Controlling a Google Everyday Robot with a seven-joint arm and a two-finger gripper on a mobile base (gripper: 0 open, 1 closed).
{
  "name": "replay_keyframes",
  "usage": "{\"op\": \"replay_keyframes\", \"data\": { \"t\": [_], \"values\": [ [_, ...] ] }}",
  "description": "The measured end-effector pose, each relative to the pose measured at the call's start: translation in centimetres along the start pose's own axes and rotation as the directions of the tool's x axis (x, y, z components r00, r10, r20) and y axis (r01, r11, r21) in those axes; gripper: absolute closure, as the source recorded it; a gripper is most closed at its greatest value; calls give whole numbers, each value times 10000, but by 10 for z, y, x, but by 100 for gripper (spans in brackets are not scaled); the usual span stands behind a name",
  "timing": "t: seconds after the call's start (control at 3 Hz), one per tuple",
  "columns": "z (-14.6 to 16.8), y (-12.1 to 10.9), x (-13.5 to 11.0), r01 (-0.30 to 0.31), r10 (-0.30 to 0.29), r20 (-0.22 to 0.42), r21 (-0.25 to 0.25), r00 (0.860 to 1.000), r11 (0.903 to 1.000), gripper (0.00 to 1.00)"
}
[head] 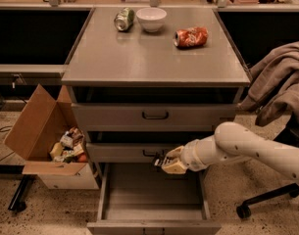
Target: Place rxbar chocolate into bottom drawer
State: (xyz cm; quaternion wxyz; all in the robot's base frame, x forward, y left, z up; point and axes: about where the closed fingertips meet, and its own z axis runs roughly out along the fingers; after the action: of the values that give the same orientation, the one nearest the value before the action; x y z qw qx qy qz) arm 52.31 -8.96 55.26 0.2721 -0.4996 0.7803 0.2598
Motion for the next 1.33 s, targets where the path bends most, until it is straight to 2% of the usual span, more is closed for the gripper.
{"op": "replay_keyframes", "data": {
  "t": [0.33,0.67,1.0,1.33],
  "values": [
    [36,-3,47,-474,481,-176,356,9987,9982,100],
    [36,-3,47,-474,481,-176,356,9987,9982,100],
    [51,-5,62,-551,569,-439,407,9974,9977,100],
    [76,-12,101,-374,412,-544,689,9977,9969,100]
  ]
}}
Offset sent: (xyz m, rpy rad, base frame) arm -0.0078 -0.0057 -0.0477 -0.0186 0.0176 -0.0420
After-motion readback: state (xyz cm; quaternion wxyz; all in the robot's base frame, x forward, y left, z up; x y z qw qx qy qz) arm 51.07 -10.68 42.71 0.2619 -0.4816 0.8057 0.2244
